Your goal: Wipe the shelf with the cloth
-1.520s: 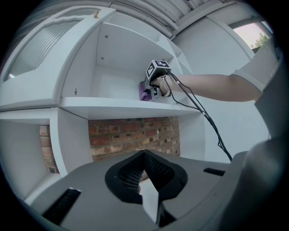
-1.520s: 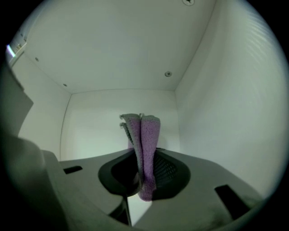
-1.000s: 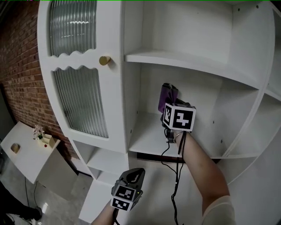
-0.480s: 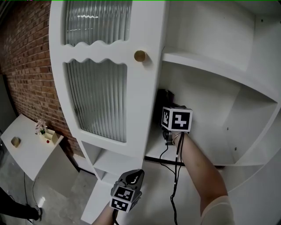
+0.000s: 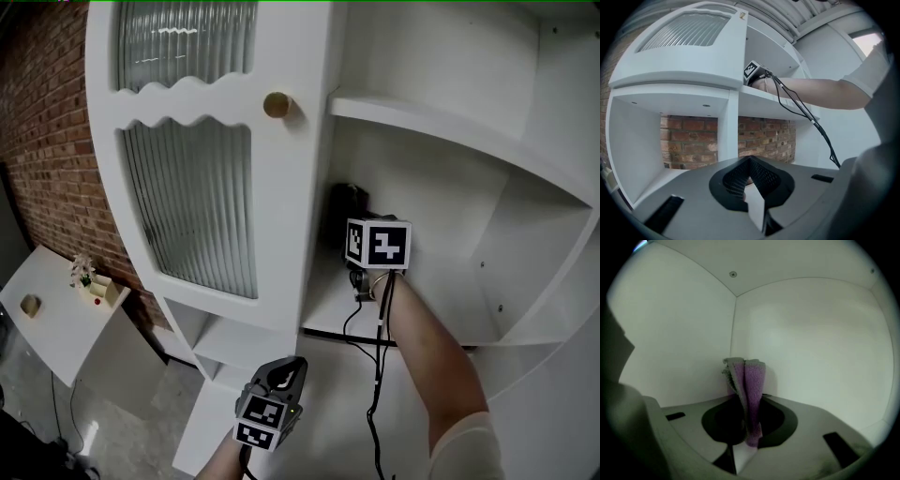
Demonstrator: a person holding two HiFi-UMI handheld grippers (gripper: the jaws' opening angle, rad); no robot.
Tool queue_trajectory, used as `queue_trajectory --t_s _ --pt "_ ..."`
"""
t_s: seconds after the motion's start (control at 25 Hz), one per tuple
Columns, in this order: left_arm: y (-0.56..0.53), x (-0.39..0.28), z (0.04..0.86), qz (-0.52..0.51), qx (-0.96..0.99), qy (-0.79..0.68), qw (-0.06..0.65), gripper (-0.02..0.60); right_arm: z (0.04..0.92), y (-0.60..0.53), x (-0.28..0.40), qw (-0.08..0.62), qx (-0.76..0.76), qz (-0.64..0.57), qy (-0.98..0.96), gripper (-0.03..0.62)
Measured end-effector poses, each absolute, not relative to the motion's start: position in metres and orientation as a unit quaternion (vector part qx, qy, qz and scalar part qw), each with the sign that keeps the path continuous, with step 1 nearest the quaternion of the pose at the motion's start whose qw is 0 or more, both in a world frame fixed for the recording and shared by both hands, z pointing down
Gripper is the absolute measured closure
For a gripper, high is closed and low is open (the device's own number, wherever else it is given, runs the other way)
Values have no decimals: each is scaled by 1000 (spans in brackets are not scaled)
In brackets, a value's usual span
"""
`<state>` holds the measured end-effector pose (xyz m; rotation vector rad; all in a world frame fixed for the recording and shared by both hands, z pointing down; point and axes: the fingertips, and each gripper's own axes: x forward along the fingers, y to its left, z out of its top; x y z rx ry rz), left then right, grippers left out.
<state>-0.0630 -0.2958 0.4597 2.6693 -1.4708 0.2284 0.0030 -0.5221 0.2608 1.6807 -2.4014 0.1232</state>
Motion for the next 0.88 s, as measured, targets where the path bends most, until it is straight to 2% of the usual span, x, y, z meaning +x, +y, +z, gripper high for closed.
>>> queue_trajectory --t_s 0.88 --pt "-284 2 453 98 880 -464 18 568 261 -502 185 104 655 48 -746 508"
